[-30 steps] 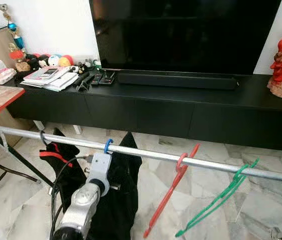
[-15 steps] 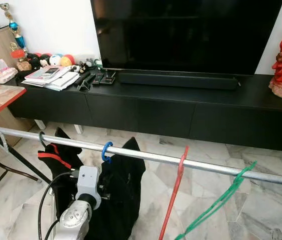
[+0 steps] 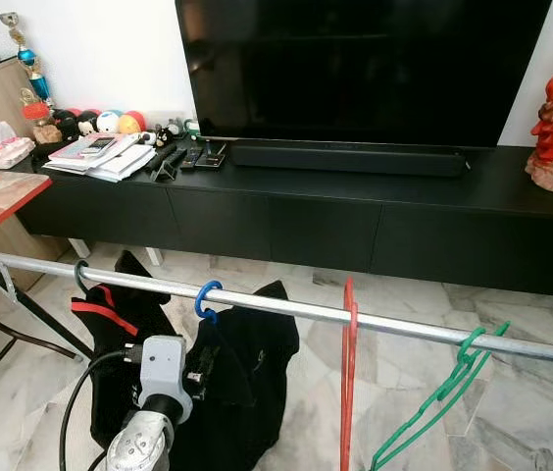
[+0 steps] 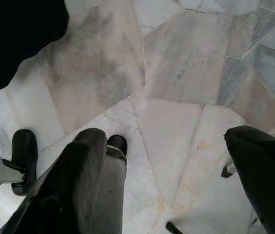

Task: Hang hanger

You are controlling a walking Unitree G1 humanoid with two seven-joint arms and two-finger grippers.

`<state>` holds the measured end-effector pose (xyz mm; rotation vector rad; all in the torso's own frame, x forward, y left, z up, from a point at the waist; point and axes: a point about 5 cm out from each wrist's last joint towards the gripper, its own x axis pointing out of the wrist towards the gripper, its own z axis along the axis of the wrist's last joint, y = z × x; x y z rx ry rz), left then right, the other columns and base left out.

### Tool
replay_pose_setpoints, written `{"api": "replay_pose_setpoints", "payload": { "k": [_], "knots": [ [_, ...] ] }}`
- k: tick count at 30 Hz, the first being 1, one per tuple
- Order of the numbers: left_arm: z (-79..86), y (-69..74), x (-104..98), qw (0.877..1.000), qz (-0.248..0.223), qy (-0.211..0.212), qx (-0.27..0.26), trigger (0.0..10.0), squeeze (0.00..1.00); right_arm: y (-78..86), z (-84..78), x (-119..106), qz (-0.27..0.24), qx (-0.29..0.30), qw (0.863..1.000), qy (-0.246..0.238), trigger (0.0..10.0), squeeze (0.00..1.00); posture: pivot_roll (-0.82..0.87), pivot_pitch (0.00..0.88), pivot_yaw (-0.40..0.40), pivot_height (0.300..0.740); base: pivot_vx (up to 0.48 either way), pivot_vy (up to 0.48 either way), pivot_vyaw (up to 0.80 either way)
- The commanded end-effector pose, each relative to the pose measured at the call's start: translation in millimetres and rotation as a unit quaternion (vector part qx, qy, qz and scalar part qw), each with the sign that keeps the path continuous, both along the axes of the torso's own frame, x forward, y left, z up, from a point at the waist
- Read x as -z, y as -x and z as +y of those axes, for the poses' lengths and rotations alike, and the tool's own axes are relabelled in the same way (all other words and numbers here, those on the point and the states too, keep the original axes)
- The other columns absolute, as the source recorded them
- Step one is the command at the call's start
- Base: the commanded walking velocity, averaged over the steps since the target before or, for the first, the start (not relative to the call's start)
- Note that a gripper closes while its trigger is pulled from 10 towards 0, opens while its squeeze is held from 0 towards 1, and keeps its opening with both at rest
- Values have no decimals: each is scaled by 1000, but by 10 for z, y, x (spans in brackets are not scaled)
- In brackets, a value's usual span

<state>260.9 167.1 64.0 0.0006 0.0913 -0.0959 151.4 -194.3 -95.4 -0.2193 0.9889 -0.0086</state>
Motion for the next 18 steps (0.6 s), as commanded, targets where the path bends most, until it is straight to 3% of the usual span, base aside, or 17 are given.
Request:
{"api": "replay_pose_setpoints", "payload": {
  "k": [1, 18],
  "knots": [
    [45, 6, -24, 1000, -1, -7, -10, 10000, 0, -1, 39, 3, -2, -3, 1000, -3, 10000, 0, -25, 0, 73, 740, 0, 0, 0],
    [17, 3, -65, 1000, -4, 1, -16, 10000, 0, 106, -100, 21, 8, 6, 1000, 2, 10000, 0, -23, 22, 69, 740, 0, 0, 0]
  ]
}}
